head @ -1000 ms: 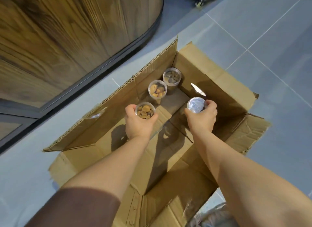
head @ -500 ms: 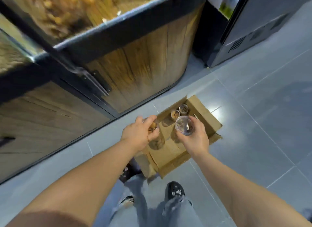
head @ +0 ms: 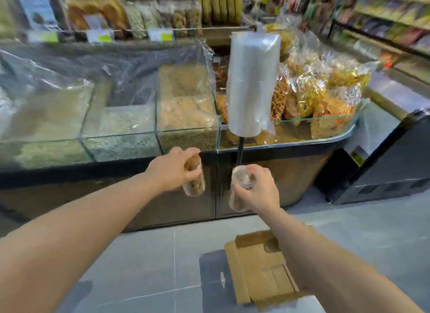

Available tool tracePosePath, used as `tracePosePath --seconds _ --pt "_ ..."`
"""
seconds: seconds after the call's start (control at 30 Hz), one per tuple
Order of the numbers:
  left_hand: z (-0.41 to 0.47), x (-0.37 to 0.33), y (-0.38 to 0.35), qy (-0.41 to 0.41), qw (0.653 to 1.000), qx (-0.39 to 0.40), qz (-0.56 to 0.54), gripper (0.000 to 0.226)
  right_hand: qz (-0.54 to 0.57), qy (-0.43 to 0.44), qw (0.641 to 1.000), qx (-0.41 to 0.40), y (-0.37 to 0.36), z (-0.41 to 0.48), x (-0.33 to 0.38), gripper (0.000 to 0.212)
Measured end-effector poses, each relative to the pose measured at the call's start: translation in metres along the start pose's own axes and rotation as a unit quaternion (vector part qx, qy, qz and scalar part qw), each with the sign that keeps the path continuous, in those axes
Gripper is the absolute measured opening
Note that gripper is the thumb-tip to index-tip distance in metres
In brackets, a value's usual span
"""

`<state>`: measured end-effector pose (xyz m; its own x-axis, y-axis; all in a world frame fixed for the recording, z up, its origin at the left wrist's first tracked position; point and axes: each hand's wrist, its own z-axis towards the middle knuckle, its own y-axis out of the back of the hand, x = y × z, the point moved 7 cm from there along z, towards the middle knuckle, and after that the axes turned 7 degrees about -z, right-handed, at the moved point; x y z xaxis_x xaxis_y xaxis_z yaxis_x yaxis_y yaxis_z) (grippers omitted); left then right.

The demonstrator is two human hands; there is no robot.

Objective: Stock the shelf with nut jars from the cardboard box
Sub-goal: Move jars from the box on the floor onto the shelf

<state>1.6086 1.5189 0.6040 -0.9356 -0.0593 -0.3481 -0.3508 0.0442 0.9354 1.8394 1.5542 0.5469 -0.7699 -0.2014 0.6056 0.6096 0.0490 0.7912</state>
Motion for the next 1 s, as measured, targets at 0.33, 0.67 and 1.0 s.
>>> tracePosePath --seconds 0.33,0.67,1.0 --pt "-0.038 0.111 0.164 0.015 0.992 -0.122 -0.029 0.053 0.061 0.1 0.991 -0.063 -0.01 0.042 0.202 0.055" --pt "0.064 0.132 0.226 0.026 0.984 -0.173 -0.024 0.065 0.046 0.134 0.983 -0.118 0.012 0.145 0.266 0.053" --pt "0.204 0.132 0.287 -0.04 0.984 -0.172 0.023 0.073 0.03 0.129 0.979 -0.153 0.011 0.312 0.291 0.045"
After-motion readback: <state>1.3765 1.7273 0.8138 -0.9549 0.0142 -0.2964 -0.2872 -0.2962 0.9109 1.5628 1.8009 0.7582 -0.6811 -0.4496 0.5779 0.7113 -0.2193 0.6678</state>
